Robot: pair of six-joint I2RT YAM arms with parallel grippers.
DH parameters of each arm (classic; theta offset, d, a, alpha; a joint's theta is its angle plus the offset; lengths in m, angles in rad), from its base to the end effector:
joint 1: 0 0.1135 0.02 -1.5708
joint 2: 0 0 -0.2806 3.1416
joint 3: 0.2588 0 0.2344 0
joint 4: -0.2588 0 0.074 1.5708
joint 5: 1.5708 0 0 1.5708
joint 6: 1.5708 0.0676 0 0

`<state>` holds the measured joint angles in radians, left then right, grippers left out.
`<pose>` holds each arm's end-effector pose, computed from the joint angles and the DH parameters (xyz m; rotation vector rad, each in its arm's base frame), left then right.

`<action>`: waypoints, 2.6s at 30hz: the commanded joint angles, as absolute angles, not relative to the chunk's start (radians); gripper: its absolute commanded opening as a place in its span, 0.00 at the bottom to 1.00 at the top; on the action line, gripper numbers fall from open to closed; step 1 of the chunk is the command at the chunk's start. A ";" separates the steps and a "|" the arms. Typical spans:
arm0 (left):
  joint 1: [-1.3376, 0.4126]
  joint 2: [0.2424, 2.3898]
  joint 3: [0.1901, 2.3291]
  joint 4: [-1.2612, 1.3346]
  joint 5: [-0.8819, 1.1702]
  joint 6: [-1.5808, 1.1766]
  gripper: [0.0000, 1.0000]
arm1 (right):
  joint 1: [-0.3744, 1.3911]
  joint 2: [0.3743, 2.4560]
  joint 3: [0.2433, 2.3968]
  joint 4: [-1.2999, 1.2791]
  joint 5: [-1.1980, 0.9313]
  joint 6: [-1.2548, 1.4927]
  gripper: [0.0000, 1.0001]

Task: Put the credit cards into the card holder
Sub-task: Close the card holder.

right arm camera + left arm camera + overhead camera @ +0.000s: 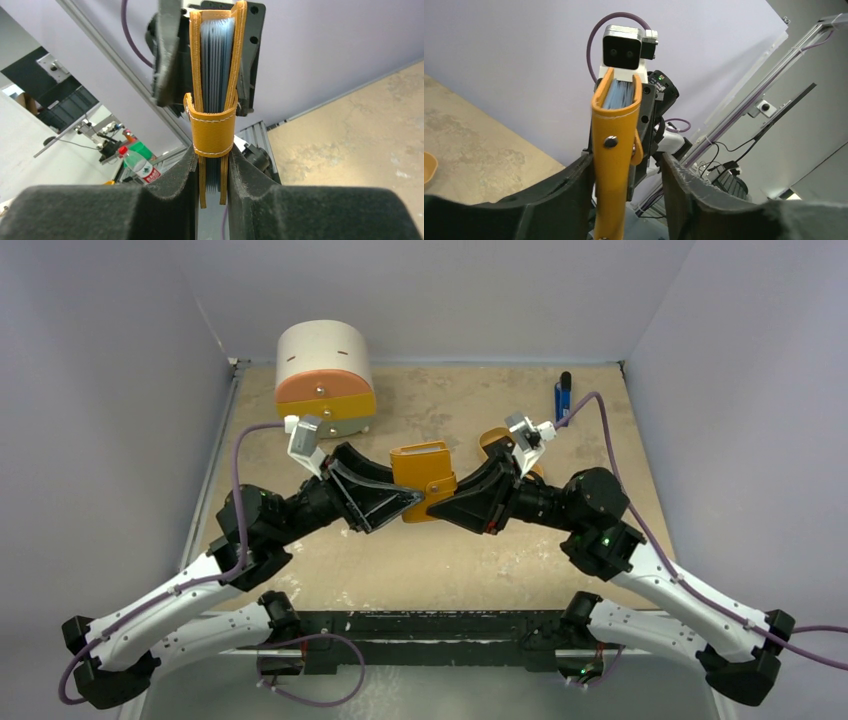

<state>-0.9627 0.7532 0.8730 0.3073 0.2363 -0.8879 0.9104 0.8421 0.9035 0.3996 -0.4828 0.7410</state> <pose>0.0786 -0.1406 0.4499 0.2944 1.3179 -1.7431 0.0829 0.1579 0.4562 -0.6030 1.2086 1.6981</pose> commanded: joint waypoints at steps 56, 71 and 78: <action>-0.966 0.713 0.876 0.324 0.207 -0.892 0.00 | 0.910 0.852 0.910 0.491 -0.466 0.805 0.53; -0.966 0.647 0.870 0.143 0.065 -0.836 0.58 | 0.910 0.851 0.912 0.527 -0.437 0.799 0.00; -0.965 0.433 0.888 -0.355 -0.655 -0.809 0.87 | 0.909 0.786 1.036 -0.161 0.007 0.656 0.00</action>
